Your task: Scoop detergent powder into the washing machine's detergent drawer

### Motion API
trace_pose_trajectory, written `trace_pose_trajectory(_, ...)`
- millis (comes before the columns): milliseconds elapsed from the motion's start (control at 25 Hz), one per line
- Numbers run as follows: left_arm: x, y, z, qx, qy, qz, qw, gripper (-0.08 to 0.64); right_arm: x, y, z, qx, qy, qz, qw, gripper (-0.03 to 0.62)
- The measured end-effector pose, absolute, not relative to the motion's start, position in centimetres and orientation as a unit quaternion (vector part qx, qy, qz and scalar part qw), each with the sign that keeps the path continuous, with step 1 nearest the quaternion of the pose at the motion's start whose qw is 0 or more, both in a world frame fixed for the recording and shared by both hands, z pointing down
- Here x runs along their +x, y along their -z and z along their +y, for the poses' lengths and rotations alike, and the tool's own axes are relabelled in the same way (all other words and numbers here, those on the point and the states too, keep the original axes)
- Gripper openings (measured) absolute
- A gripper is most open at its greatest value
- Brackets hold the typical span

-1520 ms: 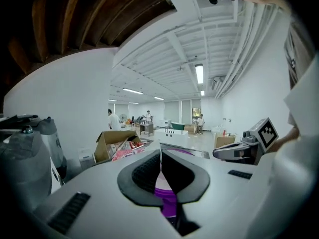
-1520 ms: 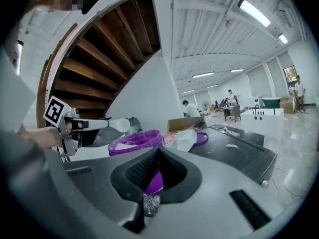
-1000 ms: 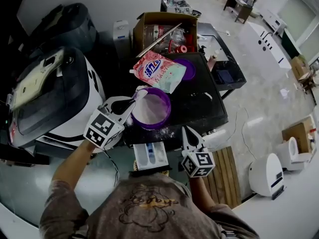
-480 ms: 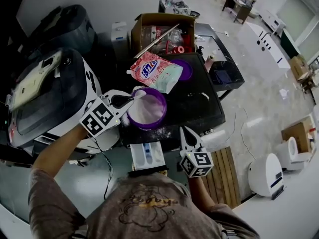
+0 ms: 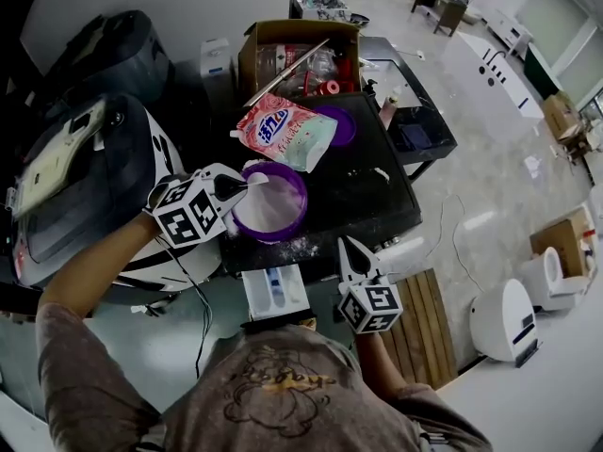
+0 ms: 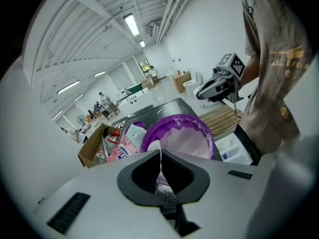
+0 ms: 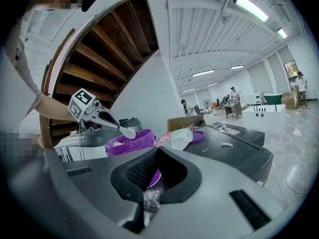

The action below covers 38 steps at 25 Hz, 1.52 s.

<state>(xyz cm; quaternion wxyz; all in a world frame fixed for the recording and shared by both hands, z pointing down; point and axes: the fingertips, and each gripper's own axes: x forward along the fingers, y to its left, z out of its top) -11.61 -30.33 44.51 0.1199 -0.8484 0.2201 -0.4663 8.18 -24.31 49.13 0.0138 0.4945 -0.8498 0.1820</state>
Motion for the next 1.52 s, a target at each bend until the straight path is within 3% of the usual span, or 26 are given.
trace_pose_trajectory(720, -12.1, -46.8, -30.8, -0.809, 0.549, 0.155, 0.141, 0.023, 8.5, -49.9, -24.4, 0.501, -0.192, -0.844, 0.009, -0.008)
trace_pose_trajectory(1520, -12.9, -47.8, -29.4, -0.798, 0.585, 0.116, 0.081, 0.023, 8.3, -49.1, -24.8, 0.503, -0.201, -0.841, -0.009, -0.008)
